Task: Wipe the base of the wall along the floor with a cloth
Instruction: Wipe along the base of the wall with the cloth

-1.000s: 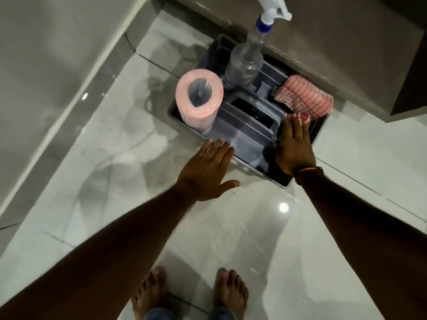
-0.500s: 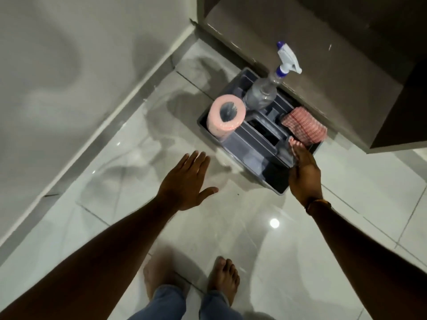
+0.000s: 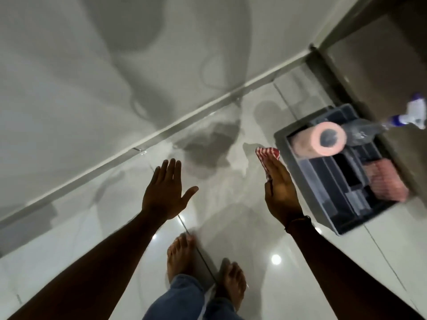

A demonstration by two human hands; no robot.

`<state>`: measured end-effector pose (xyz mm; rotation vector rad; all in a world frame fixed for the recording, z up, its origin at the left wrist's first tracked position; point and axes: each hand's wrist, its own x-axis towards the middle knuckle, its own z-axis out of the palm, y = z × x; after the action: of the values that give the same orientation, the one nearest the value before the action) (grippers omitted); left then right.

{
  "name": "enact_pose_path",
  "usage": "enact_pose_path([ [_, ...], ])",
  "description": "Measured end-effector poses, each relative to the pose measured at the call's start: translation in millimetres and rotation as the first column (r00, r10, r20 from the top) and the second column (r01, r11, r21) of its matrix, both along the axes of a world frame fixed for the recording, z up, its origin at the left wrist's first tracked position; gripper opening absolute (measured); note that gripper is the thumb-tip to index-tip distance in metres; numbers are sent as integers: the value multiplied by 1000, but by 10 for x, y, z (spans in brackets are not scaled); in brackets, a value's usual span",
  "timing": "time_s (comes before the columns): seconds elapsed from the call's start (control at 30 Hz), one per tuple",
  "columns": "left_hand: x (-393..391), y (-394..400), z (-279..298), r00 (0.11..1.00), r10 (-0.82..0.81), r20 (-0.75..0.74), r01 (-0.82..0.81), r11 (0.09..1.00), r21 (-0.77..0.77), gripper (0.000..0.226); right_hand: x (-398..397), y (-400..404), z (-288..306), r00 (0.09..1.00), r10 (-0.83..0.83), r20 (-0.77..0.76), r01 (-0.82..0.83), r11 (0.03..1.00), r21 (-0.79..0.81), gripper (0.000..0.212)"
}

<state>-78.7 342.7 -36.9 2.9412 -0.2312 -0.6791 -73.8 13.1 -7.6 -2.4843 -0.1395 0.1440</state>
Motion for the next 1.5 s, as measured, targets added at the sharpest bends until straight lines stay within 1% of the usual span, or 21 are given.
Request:
enact_pose_path([
  [0.07, -40, 176, -291, 997, 77, 7, -77, 997, -2, 105, 272, 194, -364, 994, 93, 52, -91, 995, -35, 73],
  [0.13, -80, 289, -617, 992, 123, 16, -123, 992, -14, 104, 543, 377, -760, 983, 172, 69, -167, 983, -82, 82],
  [0.17, -107, 328, -797, 990, 142, 18, -142, 990, -21, 104, 671, 475, -961, 977, 205, 65, -198, 975, -103, 82],
  [0.3, -150, 336, -1434, 987, 159, 35, -159, 987, -23, 105, 954, 750, -1653, 954, 300, -6, -297, 941, -164, 64],
  [0.37, -90, 332, -1675, 988, 144, 60, -144, 990, -4, 105, 945, 795, -1884, 928, 372, -4, -362, 898, -250, 67],
  [0.4, -49, 332, -1763, 988, 134, 78, -135, 991, 13, 105, 924, 798, -1963, 915, 403, -10, -387, 872, -299, 74],
  [0.47, 13, 345, -1861, 985, 124, 118, -128, 991, 27, 104, 887, 801, -2016, 922, 382, -66, -384, 875, -293, 88],
  [0.5, 22, 345, -1886, 983, 125, 134, -130, 991, 25, 104, 879, 804, -2031, 928, 363, -87, -372, 886, -276, 89],
  [0.6, 36, 323, -1925, 975, 142, 169, -145, 989, 7, 104, 954, 804, -2062, 938, 330, -102, -346, 897, -275, 80],
  [0.7, 81, 291, -1958, 967, 163, 196, -162, 987, -22, 105, 1049, 823, -2066, 946, 322, -46, -321, 901, -292, 66],
  [0.87, 153, 317, -1962, 966, 160, 204, -155, 987, -41, 106, 1290, 629, -2180, 955, 291, 57, -257, 907, -333, 63],
  [0.97, 171, 339, -1976, 968, 163, 189, -161, 987, -27, 107, 1700, 219, -2249, 971, 186, 152, -131, 940, -316, 65],
  [1.0, 173, 343, -1983, 969, 164, 186, -163, 986, -22, 108, 1873, 60, -2271, 978, 144, 154, -87, 941, -326, 65],
  [1.07, 178, 350, -1992, 969, 161, 190, -161, 987, -19, 108, 2243, -201, -2291, 992, 39, 122, 4, 944, -331, 63],
  [1.13, 180, 348, -2005, 968, 156, 199, -157, 988, -12, 108, 2589, -363, -2222, 997, -57, 57, 71, 950, -303, 67],
  [1.23, 176, 335, -2034, 967, 166, 194, -170, 985, 2, 107, 2922, -430, -2094, 993, -115, 1, 112, 965, -237, 70],
  [1.33, 171, 346, -2039, 967, 170, 188, -173, 985, -1, 107, 2986, -410, -2083, 997, -75, 13, 77, 983, -164, 70],
  [1.37, 168, 346, -2031, 967, 169, 191, -171, 985, -4, 107, 2967, -389, -2128, 999, -28, 41, 35, 986, -162, 70],
  [1.43, 171, 340, -2012, 966, 169, 198, -170, 985, -8, 106, 2901, -303, -2254, 998, 41, 45, -32, 981, -190, 71],
  [1.47, 173, 338, -1999, 966, 167, 200, -169, 986, -6, 106, 2838, -197, -2248, 998, 42, 39, -34, 981, -190, 68],
  [1.5, 176, 332, -1989, 966, 163, 200, -165, 986, -6, 106, 2763, -92, -2276, 996, 58, 65, -43, 978, -202, 65],
])
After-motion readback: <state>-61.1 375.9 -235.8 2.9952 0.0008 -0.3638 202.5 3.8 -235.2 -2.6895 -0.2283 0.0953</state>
